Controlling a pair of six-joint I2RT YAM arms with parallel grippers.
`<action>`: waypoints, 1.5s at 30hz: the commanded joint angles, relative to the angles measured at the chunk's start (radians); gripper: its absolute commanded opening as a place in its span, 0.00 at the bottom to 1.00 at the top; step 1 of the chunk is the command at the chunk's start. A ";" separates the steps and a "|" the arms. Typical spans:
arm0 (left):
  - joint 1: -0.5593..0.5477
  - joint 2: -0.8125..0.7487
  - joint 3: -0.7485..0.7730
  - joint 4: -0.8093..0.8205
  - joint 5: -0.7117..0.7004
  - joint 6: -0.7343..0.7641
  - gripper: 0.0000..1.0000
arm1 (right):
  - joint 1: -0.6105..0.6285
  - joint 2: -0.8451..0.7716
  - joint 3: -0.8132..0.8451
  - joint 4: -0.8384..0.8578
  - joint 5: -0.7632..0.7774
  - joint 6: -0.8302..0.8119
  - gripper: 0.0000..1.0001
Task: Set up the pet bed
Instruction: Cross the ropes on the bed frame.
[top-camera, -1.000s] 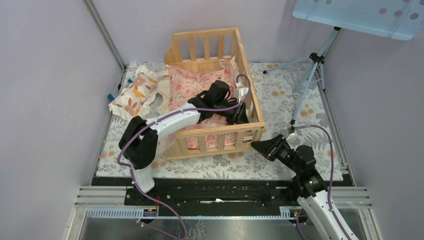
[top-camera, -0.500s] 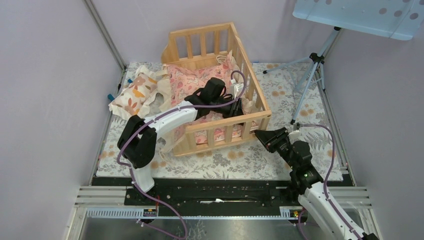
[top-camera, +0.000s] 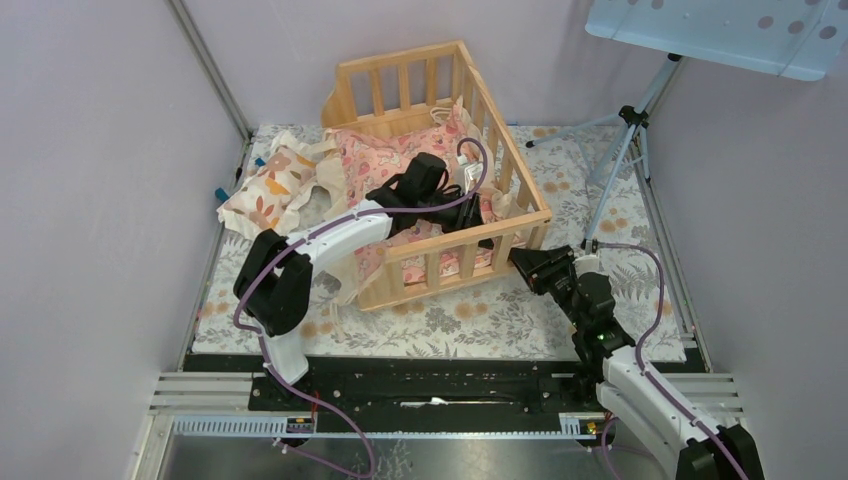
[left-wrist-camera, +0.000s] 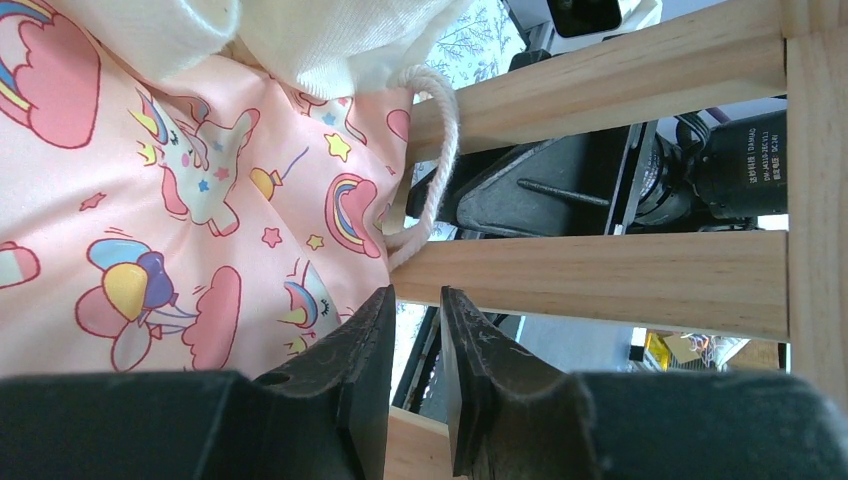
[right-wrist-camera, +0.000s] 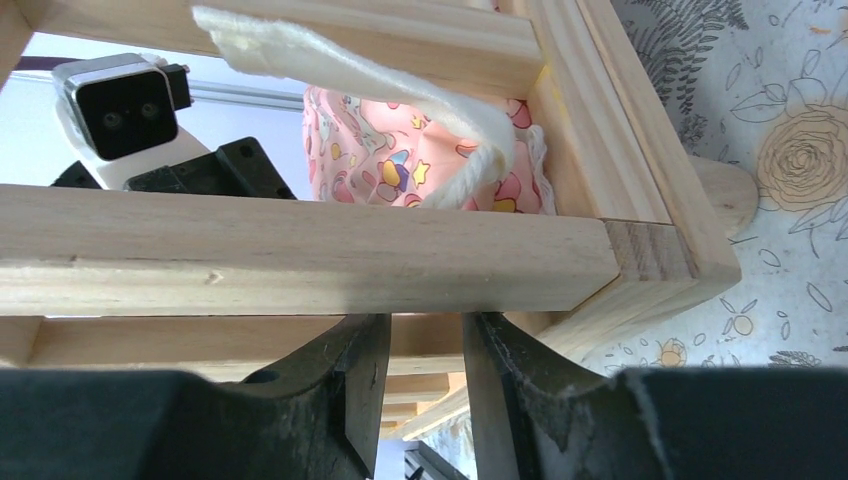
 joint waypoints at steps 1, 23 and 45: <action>0.005 -0.040 -0.004 0.040 0.016 0.002 0.26 | -0.011 0.010 -0.009 0.158 0.097 0.018 0.39; 0.007 -0.024 -0.005 0.086 0.044 -0.033 0.25 | -0.011 -0.335 0.008 -0.298 0.134 -0.070 0.00; 0.006 0.006 0.026 0.064 0.058 -0.020 0.25 | -0.010 -0.150 0.458 -1.072 0.247 -0.437 0.00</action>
